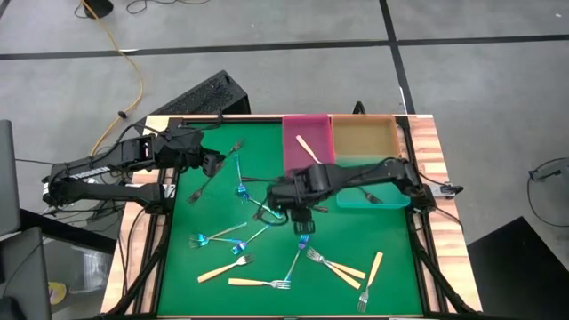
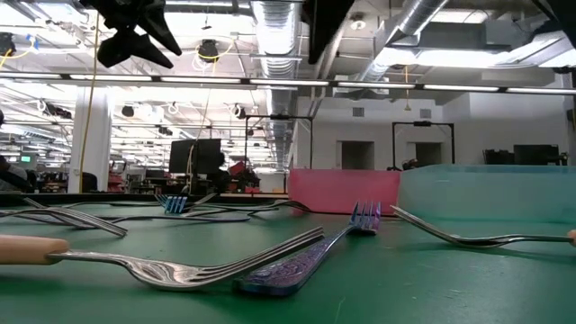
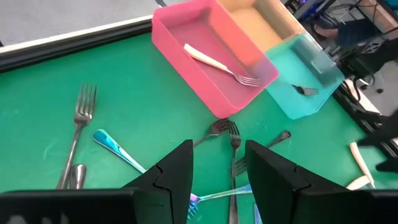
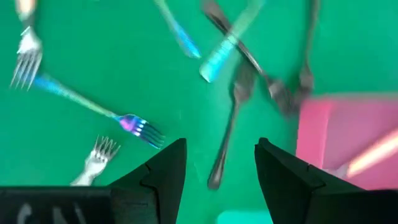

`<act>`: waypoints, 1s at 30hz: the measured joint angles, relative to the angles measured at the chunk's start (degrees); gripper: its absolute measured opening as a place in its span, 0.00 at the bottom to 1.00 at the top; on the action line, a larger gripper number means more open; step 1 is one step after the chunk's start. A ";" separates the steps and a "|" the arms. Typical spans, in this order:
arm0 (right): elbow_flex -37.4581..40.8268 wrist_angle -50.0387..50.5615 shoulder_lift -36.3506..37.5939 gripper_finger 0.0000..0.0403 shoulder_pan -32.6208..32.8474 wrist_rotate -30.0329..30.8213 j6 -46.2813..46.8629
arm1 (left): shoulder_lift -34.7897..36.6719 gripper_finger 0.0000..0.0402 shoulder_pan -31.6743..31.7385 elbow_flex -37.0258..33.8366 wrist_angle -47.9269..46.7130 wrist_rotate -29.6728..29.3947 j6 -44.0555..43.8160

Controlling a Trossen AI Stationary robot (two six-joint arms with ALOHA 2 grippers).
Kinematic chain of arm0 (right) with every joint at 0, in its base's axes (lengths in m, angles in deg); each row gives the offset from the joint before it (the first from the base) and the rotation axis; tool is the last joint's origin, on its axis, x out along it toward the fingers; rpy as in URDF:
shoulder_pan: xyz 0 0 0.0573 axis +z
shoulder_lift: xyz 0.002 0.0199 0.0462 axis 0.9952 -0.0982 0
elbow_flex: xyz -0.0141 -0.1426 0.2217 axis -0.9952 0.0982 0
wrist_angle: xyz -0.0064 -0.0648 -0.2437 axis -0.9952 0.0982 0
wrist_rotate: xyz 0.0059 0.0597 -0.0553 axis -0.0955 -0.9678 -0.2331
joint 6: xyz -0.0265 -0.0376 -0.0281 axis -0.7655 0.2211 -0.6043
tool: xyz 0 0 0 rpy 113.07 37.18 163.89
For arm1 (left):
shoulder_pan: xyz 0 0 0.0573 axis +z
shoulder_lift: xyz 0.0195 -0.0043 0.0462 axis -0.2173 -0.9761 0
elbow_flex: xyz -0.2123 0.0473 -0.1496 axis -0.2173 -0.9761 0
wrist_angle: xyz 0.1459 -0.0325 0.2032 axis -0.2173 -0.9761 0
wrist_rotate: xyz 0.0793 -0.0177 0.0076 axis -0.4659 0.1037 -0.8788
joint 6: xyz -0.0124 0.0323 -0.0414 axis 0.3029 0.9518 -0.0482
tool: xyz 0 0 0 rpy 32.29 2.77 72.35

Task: Sort silverware by color (type)
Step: Put the blue fork into the orange bin

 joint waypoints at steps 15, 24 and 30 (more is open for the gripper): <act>4.56 -13.58 -0.74 0.52 5.97 -5.01 -16.42 | 0.00 0.32 0.00 0.00 -1.14 0.95 2.40; 13.71 -21.79 -0.65 0.52 8.63 -5.85 -20.29 | -0.01 0.32 0.00 0.00 -1.09 0.76 1.75; 18.85 -27.87 -0.71 0.52 11.75 -5.95 -22.31 | 0.00 0.32 0.00 0.00 -1.07 0.62 -0.06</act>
